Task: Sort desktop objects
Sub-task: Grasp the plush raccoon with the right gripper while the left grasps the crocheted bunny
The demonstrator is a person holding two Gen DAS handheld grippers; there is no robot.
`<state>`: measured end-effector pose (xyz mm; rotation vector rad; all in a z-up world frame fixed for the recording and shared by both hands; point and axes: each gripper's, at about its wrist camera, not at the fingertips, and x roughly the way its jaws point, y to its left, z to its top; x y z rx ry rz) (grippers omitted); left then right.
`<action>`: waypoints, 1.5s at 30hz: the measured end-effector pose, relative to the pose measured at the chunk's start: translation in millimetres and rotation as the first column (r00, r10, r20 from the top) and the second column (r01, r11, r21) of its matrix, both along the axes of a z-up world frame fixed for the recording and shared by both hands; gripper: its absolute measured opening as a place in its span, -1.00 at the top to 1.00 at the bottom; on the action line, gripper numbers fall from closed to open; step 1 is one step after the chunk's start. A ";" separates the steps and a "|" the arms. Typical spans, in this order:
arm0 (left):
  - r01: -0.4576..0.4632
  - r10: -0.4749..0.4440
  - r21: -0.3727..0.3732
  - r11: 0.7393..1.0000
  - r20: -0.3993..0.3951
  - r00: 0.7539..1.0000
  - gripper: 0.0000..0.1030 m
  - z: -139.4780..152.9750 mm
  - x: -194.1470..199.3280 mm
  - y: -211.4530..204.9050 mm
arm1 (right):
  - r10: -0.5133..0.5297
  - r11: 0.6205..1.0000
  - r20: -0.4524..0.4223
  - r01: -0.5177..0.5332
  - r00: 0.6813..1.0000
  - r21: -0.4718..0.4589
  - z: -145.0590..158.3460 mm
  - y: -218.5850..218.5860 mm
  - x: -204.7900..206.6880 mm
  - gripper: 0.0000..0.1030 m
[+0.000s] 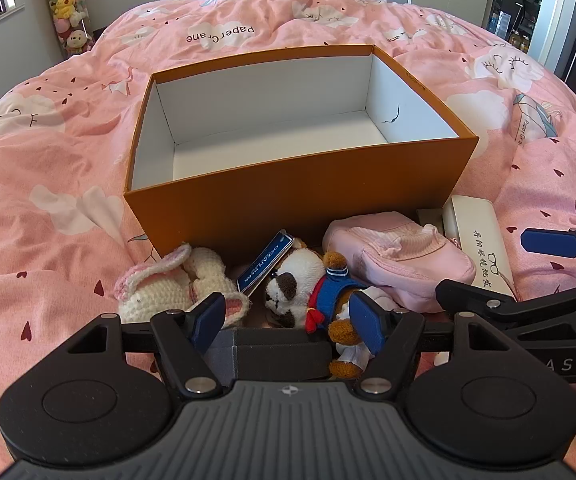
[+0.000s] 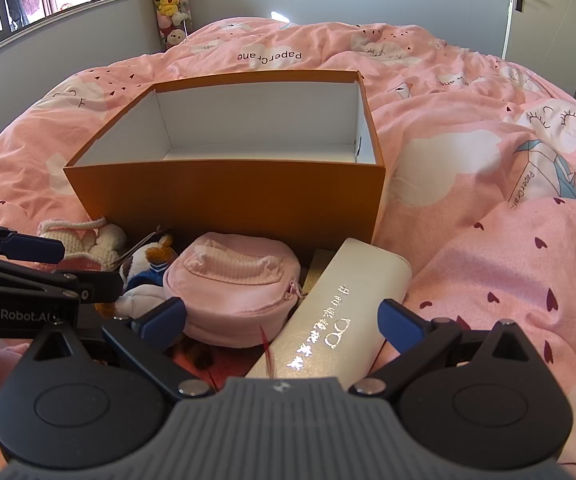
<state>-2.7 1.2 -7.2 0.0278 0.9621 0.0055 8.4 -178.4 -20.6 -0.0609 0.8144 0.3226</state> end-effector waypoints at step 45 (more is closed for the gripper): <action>-0.082 0.073 -0.122 0.989 -0.071 0.995 -0.27 24.1 4.8 90.0 | 0.415 0.910 -0.159 -0.413 0.896 0.045 18.8 80.9 38.8 -0.15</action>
